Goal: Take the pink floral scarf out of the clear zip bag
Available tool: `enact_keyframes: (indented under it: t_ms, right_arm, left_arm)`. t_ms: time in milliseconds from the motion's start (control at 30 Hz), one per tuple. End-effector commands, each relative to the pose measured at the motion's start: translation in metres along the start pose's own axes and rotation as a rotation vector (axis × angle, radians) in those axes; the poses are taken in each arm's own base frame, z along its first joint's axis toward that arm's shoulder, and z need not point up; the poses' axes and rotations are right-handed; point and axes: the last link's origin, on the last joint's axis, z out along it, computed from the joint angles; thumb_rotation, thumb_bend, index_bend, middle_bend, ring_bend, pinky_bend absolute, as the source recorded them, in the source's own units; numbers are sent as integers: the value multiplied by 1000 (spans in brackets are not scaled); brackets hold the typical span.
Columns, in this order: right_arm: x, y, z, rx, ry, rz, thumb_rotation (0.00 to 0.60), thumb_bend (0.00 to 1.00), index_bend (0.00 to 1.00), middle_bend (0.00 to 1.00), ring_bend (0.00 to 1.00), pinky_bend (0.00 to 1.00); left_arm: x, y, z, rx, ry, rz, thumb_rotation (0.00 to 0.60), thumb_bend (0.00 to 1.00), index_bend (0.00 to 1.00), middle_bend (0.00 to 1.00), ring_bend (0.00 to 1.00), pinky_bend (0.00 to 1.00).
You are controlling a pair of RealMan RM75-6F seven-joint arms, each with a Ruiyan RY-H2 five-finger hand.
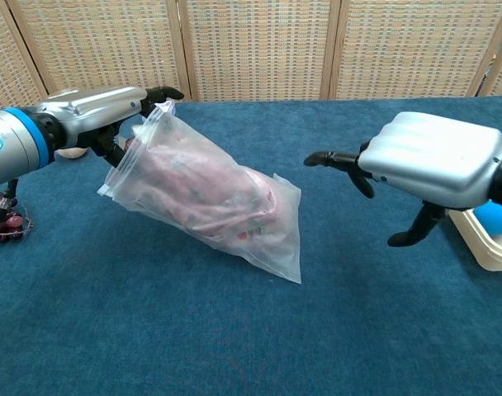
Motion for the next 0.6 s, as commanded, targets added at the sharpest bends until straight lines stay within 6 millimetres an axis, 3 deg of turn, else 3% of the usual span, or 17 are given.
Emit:
enact_keyframes:
  t_ms: [33, 200, 300, 600]
  right_arm:
    - [-22, 0, -28, 250, 115, -260, 600, 122, 135, 618, 554, 701]
    - [-24, -6, -21, 317, 143, -326, 600, 122, 135, 643, 576, 723]
    - [-24, -25, 4, 372, 151, -370, 600, 122, 135, 647, 581, 723]
    - [-25, -61, 43, 458, 160, -482, 600, 121, 135, 659, 584, 725]
  left_arm:
    - [5, 6, 4, -4, -3, -2, 600, 576, 695, 0, 0, 0]
    - [9, 11, 7, -11, 1, 8, 600, 576, 695, 0, 0, 0]
    - [11, 20, 10, -20, -11, -18, 600, 576, 696, 0, 0, 0]
    - [13, 32, 13, -23, -39, -33, 600, 577, 695, 0, 0, 0]
